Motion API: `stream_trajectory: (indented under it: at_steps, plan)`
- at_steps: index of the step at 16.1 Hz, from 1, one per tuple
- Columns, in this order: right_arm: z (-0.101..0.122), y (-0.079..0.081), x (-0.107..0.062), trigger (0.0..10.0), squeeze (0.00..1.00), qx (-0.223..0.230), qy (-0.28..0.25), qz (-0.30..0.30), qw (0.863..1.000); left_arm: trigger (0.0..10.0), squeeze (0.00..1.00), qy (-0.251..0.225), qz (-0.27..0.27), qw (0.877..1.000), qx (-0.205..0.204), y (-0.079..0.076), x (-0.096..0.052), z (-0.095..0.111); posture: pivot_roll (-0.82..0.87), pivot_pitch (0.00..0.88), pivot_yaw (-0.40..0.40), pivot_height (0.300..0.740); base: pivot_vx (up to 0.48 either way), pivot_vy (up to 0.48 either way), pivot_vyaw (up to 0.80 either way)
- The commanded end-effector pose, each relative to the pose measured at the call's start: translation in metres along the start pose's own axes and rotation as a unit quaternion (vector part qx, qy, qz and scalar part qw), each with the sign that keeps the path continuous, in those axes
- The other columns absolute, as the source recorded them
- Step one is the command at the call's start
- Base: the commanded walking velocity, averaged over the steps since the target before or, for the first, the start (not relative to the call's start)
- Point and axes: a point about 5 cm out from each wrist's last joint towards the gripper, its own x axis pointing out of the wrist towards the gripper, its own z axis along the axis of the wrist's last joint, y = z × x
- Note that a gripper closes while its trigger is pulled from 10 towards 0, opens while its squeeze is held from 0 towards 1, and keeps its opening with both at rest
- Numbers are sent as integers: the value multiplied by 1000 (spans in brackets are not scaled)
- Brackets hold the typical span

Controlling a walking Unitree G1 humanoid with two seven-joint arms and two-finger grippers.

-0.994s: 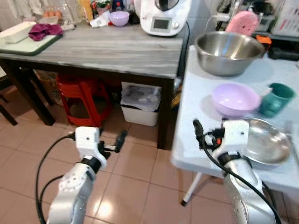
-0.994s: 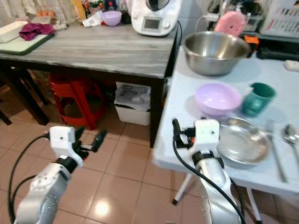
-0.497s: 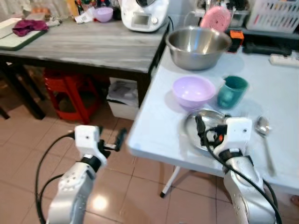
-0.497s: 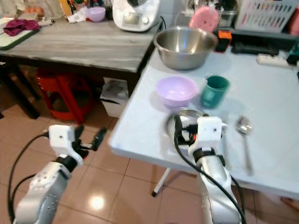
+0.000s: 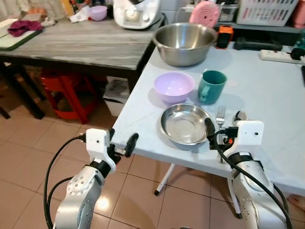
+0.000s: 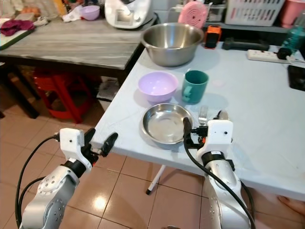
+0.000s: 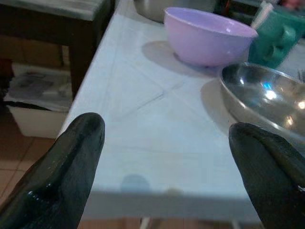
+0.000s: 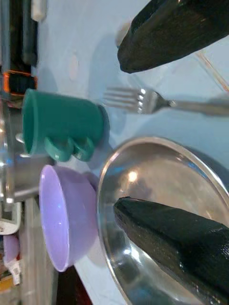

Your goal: Setting the table

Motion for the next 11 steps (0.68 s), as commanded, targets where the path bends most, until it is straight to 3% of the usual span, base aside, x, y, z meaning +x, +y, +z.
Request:
stream_trajectory:
  at_steps: [1,6,11]
  plan:
    - [3,0,0,10000,0,-6,-4,-2,1000,10000,0,0,-8,1000,14,-1,-1,1,-159,124,53,740,0,0,0]
    - [1,-1,-1,10000,0,18,5,1,1000,10000,0,14,-91,994,50,-11,-3,-1,-169,141,56,740,0,0,0]
    - [-4,-9,-3,10000,0,79,30,-13,996,10000,0,18,-113,992,58,-15,-3,-4,-175,140,58,740,0,0,0]
